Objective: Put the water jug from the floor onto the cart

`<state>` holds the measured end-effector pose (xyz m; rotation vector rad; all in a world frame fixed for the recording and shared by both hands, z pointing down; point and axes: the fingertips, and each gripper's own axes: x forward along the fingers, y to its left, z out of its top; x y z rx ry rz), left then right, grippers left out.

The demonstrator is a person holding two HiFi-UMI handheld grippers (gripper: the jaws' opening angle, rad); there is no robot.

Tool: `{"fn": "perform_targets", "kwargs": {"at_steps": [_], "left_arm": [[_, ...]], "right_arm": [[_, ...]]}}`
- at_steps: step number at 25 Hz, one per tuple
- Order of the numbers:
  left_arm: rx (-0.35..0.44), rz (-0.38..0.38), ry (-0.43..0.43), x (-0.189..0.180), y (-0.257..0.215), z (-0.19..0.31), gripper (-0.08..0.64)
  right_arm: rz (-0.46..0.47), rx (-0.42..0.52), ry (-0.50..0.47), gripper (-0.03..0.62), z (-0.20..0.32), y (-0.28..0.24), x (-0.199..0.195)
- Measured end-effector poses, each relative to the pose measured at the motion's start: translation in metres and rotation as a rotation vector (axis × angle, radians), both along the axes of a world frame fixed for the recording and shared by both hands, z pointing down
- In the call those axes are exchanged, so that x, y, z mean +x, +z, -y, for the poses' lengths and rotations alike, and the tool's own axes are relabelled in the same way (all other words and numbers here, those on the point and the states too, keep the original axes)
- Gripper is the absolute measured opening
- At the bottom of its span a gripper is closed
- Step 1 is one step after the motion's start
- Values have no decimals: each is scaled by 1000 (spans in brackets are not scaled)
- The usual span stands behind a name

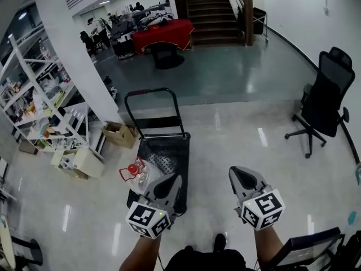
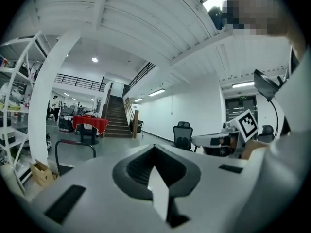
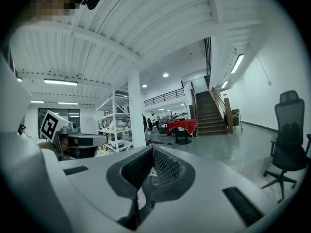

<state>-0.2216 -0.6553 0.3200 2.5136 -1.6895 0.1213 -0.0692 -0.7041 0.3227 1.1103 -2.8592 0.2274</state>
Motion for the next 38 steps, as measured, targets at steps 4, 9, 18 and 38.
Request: {"fn": "perform_targets", "kwargs": {"at_steps": [4, 9, 18, 38], "left_arm": [[3, 39, 41, 21, 12, -40, 2], [32, 73, 109, 28, 18, -112, 2], [27, 46, 49, 54, 5, -231, 2], [-48, -17, 74, 149, 34, -514, 2]], "right_arm": [[-16, 38, 88, 3, -42, -1, 24], [-34, 19, 150, 3, -121, 14, 32], [-41, 54, 139, 3, -240, -3, 77], [-78, 59, 41, 3, -517, 12, 145]]}}
